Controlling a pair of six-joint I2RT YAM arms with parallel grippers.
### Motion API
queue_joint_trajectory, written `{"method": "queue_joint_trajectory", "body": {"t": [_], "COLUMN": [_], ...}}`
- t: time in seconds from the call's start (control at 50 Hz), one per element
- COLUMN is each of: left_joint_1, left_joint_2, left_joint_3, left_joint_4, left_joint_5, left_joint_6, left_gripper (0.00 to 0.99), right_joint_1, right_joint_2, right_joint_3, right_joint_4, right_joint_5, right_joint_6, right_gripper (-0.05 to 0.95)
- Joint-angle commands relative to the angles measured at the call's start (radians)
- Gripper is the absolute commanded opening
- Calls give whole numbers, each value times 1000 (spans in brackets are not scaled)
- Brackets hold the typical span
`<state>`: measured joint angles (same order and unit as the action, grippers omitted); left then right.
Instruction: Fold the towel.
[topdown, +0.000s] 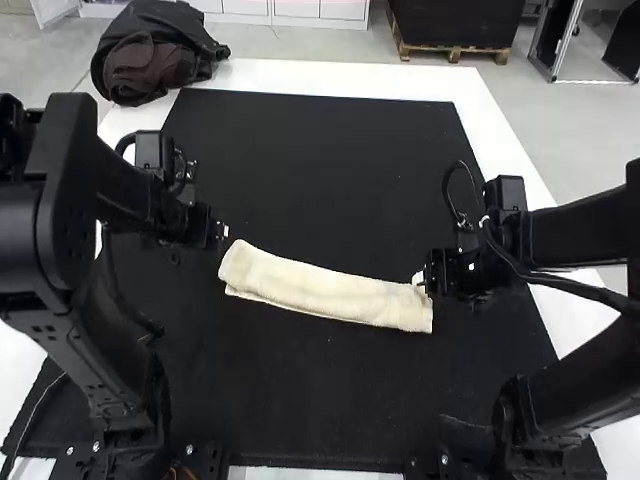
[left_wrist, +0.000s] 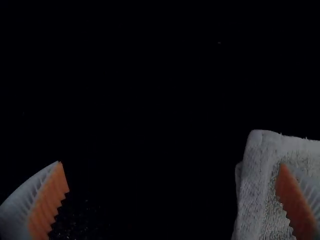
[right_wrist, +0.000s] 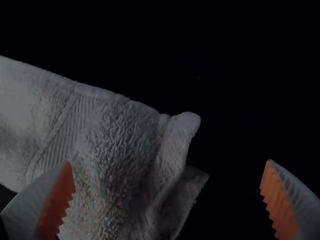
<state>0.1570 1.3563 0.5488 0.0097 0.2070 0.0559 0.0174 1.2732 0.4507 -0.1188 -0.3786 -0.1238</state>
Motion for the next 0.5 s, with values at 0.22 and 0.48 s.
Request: {"method": "queue_joint_trajectory", "body": {"t": [0.22, 0.48], "left_joint_1": [12, 12], "left_joint_2": [-25, -25], "left_joint_3": [68, 83], "left_joint_4": [-19, -28], "left_joint_5": [8, 6], "left_joint_6": [-30, -30], "left_gripper": [969, 969], "right_joint_1": [-5, -4], "right_joint_2": [25, 81], "right_joint_3": [17, 26], "right_joint_4": [-16, -5], "right_joint_5": [-25, -2], "right_joint_6": [18, 12], "right_gripper": [905, 908]}}
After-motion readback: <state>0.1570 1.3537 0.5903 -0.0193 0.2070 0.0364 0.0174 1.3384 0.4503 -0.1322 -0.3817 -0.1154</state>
